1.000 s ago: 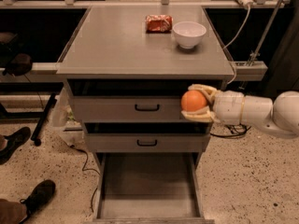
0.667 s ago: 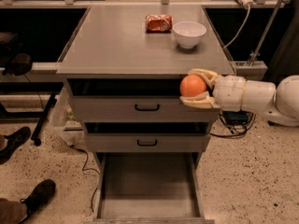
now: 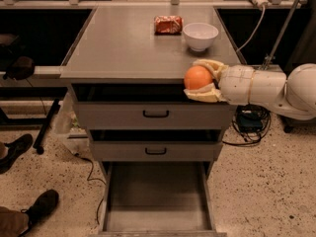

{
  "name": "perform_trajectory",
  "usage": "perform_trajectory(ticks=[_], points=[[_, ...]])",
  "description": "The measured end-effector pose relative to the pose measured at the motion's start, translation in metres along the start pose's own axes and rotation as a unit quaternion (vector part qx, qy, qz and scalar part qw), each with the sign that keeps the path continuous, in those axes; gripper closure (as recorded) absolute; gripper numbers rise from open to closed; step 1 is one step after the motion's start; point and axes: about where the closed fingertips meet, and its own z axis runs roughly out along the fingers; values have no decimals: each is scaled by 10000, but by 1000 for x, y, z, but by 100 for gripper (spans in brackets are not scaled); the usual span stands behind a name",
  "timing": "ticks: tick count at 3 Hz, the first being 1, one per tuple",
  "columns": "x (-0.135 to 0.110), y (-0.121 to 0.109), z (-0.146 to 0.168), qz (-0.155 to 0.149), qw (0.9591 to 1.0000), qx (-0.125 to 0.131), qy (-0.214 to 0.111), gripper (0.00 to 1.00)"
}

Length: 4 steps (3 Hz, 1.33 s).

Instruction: Pick orange from bottom drawer and place on counter

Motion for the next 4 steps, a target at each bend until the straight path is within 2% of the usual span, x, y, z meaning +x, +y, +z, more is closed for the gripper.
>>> perform_trajectory(ticks=[1, 2, 3, 4], points=[[1, -4, 1, 87, 9997, 136, 209, 100], [-1, -35, 21, 117, 9952, 496, 840, 100], [5, -74, 53, 110, 9873, 789, 1374, 100], [6, -95, 111, 251, 9872, 670, 1424, 100]])
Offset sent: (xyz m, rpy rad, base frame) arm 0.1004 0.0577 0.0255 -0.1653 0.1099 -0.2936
